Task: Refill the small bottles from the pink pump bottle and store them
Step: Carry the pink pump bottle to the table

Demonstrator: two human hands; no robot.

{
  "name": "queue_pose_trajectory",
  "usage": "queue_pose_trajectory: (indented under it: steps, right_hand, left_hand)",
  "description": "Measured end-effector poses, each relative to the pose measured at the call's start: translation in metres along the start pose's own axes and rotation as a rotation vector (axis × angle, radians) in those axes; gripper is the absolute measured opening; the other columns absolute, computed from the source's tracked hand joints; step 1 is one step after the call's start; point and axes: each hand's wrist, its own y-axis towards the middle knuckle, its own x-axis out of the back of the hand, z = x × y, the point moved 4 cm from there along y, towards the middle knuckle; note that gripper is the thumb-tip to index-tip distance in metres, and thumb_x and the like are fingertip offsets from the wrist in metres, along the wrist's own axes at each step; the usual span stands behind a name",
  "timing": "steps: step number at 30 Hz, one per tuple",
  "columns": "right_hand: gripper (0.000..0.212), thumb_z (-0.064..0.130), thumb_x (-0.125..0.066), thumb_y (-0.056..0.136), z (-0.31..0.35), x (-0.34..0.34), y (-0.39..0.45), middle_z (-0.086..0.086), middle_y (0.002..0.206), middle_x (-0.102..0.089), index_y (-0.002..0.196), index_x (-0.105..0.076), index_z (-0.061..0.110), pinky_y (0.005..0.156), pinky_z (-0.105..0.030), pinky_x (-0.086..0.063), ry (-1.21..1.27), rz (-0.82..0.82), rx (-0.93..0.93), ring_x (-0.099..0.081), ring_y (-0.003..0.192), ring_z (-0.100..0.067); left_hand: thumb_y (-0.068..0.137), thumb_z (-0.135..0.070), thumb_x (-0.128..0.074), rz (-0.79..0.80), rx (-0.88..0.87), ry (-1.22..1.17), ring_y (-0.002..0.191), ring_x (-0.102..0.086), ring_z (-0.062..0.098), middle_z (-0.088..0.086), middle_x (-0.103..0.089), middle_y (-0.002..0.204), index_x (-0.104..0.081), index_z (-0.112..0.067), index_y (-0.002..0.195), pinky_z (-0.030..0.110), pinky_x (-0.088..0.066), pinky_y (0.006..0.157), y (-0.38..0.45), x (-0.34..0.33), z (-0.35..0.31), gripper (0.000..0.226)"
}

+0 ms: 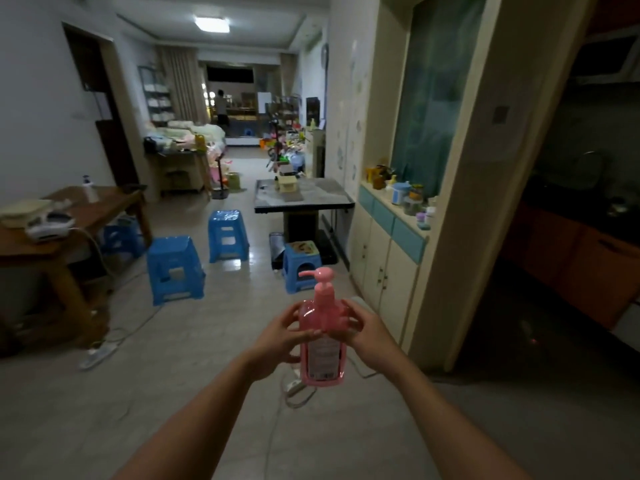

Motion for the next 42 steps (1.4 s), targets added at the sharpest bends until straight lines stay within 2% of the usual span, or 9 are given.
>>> queue_pose_trajectory:
  steps: [4,7,13,21,25,30,35,37,42]
  right_hand:
    - [0.039,0.017,-0.071,0.079,-0.020,-0.002,0.082,0.012,0.111,-0.062,0.106,-0.059,0.042,0.090,-0.040,-0.054,0.009,0.072,0.019,-0.057,0.111,-0.012]
    - [0.041,0.026,-0.070,0.080,-0.035,-0.002,0.145,0.012,0.119,-0.061,0.117,-0.056,0.038,0.093,-0.041,-0.052,-0.010,0.124,0.024,-0.054,0.116,-0.010]
    - [0.035,0.025,-0.067,0.083,-0.046,-0.002,0.253,0.013,0.115,-0.062,0.113,-0.057,0.040,0.093,-0.037,-0.052,-0.030,0.202,0.051,-0.055,0.116,-0.009]
    - [0.030,0.032,-0.068,0.081,-0.057,-0.021,0.372,0.016,0.113,-0.063,0.108,-0.057,0.040,0.096,-0.042,-0.049,-0.103,0.270,0.074,-0.054,0.115,-0.009]
    - [0.034,0.035,-0.070,0.078,-0.064,-0.042,0.451,0.015,0.113,-0.064,0.109,-0.057,0.042,0.097,-0.043,-0.049,-0.103,0.286,0.096,-0.056,0.114,-0.007]
    - [0.040,0.032,-0.071,0.078,-0.069,-0.078,0.565,0.015,0.118,-0.060,0.102,-0.051,0.057,0.098,-0.038,-0.047,-0.093,0.281,0.105,-0.053,0.117,-0.007]
    - [0.040,0.022,-0.075,0.074,-0.063,-0.112,0.674,0.010,0.109,-0.067,0.107,-0.059,0.039,0.096,-0.032,-0.050,-0.035,0.267,0.139,-0.061,0.109,-0.009]
    - [0.042,0.015,-0.075,0.073,-0.059,-0.121,0.713,0.008,0.106,-0.069,0.103,-0.060,0.041,0.095,-0.031,-0.050,-0.013,0.248,0.133,-0.062,0.108,-0.012]
    - [0.043,0.020,-0.075,0.074,-0.057,-0.139,0.802,0.011,0.110,-0.067,0.108,-0.058,0.041,0.098,-0.041,-0.049,-0.037,0.248,0.136,-0.061,0.110,-0.011]
  left_hand:
    - [0.075,-0.022,-0.076,-0.056,-0.001,-0.025,0.117,-0.054,0.024,-0.005,-0.051,0.131,-0.047,-0.038,0.129,0.061,-0.048,0.091,0.065,0.035,0.006,0.063]
    - [0.073,-0.024,-0.078,-0.141,0.016,-0.018,0.119,-0.052,0.025,-0.005,-0.051,0.132,-0.046,-0.038,0.131,0.061,-0.047,0.092,0.112,0.060,0.004,0.068]
    - [0.075,-0.019,-0.075,-0.208,0.042,-0.041,0.114,-0.054,0.021,-0.008,-0.053,0.126,-0.050,-0.042,0.121,0.058,-0.048,0.093,0.195,0.104,-0.009,0.057]
    - [0.076,-0.022,-0.076,-0.270,0.049,-0.063,0.119,-0.050,0.024,-0.004,-0.048,0.134,-0.044,-0.040,0.131,0.057,-0.048,0.094,0.285,0.173,-0.007,0.067]
    - [0.074,-0.023,-0.076,-0.274,0.034,-0.080,0.117,-0.051,0.021,-0.004,-0.049,0.132,-0.045,-0.040,0.129,0.055,-0.049,0.093,0.343,0.226,-0.008,0.065]
    - [0.072,-0.024,-0.076,-0.287,0.010,-0.083,0.117,-0.051,0.021,-0.006,-0.051,0.130,-0.049,-0.039,0.124,0.056,-0.047,0.094,0.427,0.311,-0.016,0.061]
    - [0.077,-0.018,-0.075,-0.271,-0.007,-0.086,0.114,-0.053,0.015,-0.005,-0.053,0.130,-0.049,-0.037,0.126,0.042,-0.052,0.082,0.501,0.397,-0.036,0.059]
    - [0.078,-0.016,-0.075,-0.260,0.000,-0.079,0.113,-0.053,0.015,-0.004,-0.054,0.130,-0.049,-0.035,0.127,0.038,-0.052,0.078,0.529,0.425,-0.046,0.058]
    - [0.077,-0.019,-0.076,-0.255,-0.015,-0.076,0.115,-0.054,0.016,-0.006,-0.055,0.129,-0.050,-0.037,0.126,0.041,-0.053,0.079,0.598,0.488,-0.062,0.058]
